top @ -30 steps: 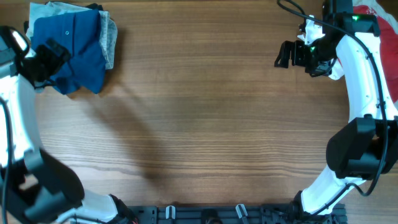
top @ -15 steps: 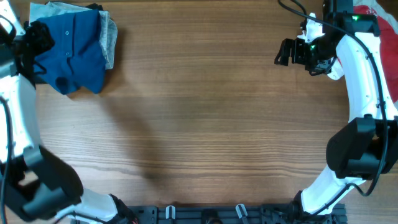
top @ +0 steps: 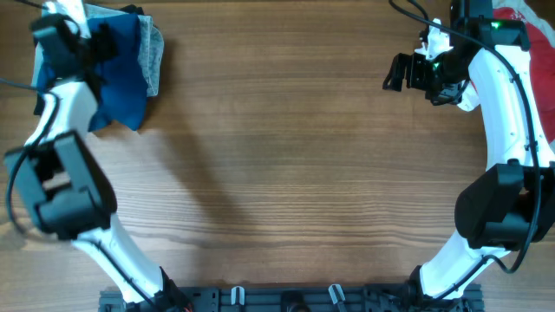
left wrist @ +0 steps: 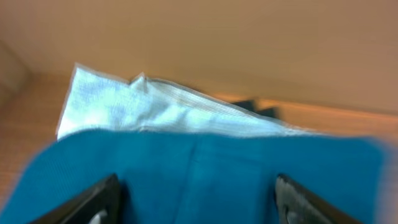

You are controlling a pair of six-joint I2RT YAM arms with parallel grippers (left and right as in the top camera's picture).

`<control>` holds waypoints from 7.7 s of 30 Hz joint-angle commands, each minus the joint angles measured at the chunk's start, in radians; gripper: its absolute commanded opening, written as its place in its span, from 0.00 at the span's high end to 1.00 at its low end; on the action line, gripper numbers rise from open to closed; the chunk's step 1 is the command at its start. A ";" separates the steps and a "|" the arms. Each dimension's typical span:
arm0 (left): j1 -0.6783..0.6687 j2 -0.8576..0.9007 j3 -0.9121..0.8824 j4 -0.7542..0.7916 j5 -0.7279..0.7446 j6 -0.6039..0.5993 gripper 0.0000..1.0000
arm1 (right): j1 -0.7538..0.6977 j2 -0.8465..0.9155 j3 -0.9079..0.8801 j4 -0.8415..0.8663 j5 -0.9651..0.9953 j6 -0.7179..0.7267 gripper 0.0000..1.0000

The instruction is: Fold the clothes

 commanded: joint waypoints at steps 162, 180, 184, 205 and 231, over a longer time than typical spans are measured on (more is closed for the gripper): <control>-0.192 -1.358 -0.752 -0.378 0.073 -0.056 0.00 | 0.041 -1.916 -1.796 1.273 0.001 -0.014 0.00; -0.222 -2.004 -1.249 -0.341 0.058 -0.158 0.00 | 0.041 -1.916 -1.796 1.273 0.001 -0.014 0.00; -0.232 -2.049 -1.308 -0.338 0.062 -0.165 0.00 | 0.041 -1.916 -1.796 1.273 0.001 -0.014 0.00; -0.232 -2.091 -1.468 -0.158 -0.022 -0.166 0.00 | 0.041 -1.916 -1.796 1.273 0.001 -0.014 0.00; -0.232 -2.088 -1.468 -0.236 -0.032 -0.207 0.00 | 0.041 -1.916 -1.796 1.273 0.001 -0.014 0.00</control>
